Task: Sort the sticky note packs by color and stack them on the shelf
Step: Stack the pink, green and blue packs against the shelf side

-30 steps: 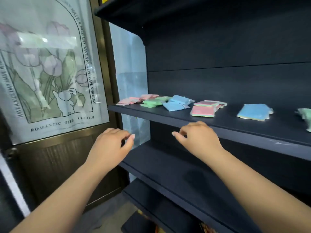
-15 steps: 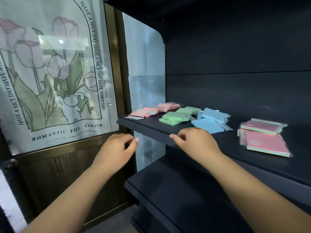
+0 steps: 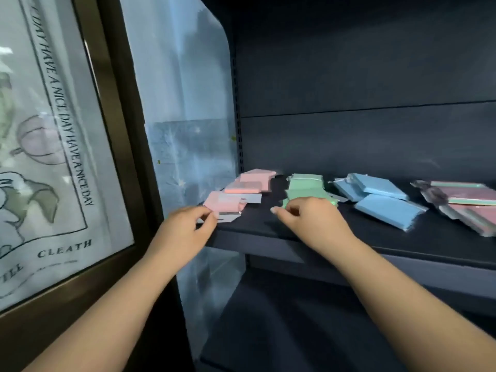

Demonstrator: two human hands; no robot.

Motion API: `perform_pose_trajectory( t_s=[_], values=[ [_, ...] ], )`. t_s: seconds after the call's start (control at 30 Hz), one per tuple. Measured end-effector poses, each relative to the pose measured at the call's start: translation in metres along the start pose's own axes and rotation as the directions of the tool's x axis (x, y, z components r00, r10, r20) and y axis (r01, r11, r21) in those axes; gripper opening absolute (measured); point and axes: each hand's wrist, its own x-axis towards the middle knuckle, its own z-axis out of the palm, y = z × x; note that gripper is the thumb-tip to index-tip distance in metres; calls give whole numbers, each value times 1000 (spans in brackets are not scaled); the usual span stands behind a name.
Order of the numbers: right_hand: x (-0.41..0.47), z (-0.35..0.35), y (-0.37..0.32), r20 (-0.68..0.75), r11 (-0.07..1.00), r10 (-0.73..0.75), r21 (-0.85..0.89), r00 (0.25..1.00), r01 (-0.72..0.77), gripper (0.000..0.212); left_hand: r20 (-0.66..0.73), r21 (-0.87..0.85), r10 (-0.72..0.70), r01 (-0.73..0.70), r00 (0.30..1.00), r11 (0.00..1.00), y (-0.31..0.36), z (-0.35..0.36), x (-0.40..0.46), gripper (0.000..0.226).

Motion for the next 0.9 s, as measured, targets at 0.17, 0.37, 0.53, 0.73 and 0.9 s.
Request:
perform_pose_trajectory(
  t_s=[0.17,0.37,0.53,0.73,0.9],
  values=[
    [19,26,-34,-41,991,130,-1,991,-131,34,45,-41,33,-31,998,999,-50,9,40,18],
    [58,34,-52,-72,970,243,9,967,-243,44,165,-116,-66,86,984,989,-75,31,73,21],
    [99,46,-59,12,920,384,-82,923,-382,50,320,-183,-171,238,932,954,-82,44,89,28],
    [126,58,-52,111,898,440,-68,891,-435,50,478,-291,-274,445,834,847,-89,42,110,34],
    [130,50,-43,95,837,464,279,881,-471,35,484,-401,-214,432,849,808,-103,47,133,37]
  ],
)
